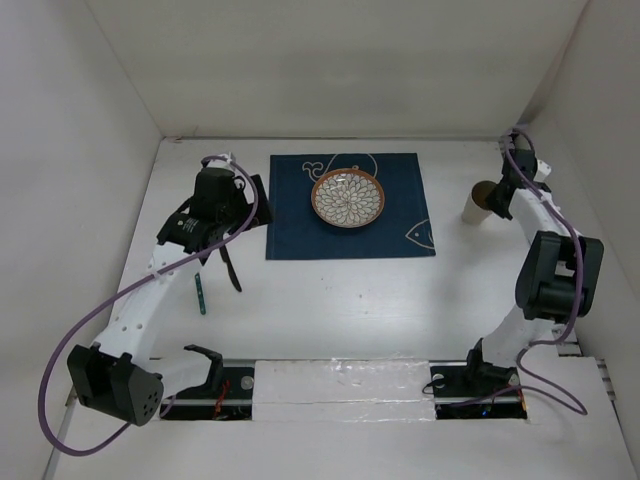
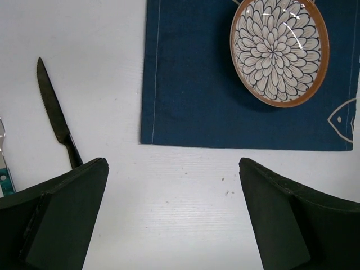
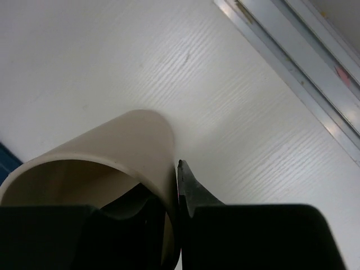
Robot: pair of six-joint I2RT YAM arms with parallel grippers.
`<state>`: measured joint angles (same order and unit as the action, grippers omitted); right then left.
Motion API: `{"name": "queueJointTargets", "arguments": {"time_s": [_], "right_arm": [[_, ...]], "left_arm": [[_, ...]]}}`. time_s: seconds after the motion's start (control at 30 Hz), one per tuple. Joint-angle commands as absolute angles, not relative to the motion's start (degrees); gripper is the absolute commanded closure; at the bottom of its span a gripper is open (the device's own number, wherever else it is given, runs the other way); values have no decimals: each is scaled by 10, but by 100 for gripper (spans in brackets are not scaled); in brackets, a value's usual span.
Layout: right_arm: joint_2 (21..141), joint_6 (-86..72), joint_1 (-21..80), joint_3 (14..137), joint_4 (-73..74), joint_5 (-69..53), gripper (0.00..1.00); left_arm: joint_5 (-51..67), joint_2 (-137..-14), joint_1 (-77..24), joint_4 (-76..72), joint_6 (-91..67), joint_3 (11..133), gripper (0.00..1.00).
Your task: Set the dinner table for one person
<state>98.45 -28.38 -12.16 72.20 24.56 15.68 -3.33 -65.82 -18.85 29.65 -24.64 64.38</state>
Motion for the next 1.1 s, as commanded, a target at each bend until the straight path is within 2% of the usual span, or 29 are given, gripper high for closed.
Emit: {"name": "queueJointTargets", "arguments": {"time_s": [0.0,0.13,0.3,0.47,0.57,0.73,1.07], "right_arm": [[952,-291,-72,758,202,181,94],[1033,-265,-27,890,256,167,96],[1214,-238,22,1162,379,191,96],[1335,-218,39,1350,466,162,96],[1354,-213,39,1375,439,128,93],[1336,-213,39,1312,367,76,91],[1393,-213,49,1363,383,62,86]], "left_arm": [[-8,-651,-185,273,-234,640,0],[-8,-639,-185,268,-234,629,0],[-25,-627,-185,268,-229,623,0],[-44,-608,-185,268,-229,618,0],[-44,-602,-180,268,-229,618,0],[-44,-596,-180,263,-223,613,0],[-33,-596,-180,263,-223,613,0]]}}
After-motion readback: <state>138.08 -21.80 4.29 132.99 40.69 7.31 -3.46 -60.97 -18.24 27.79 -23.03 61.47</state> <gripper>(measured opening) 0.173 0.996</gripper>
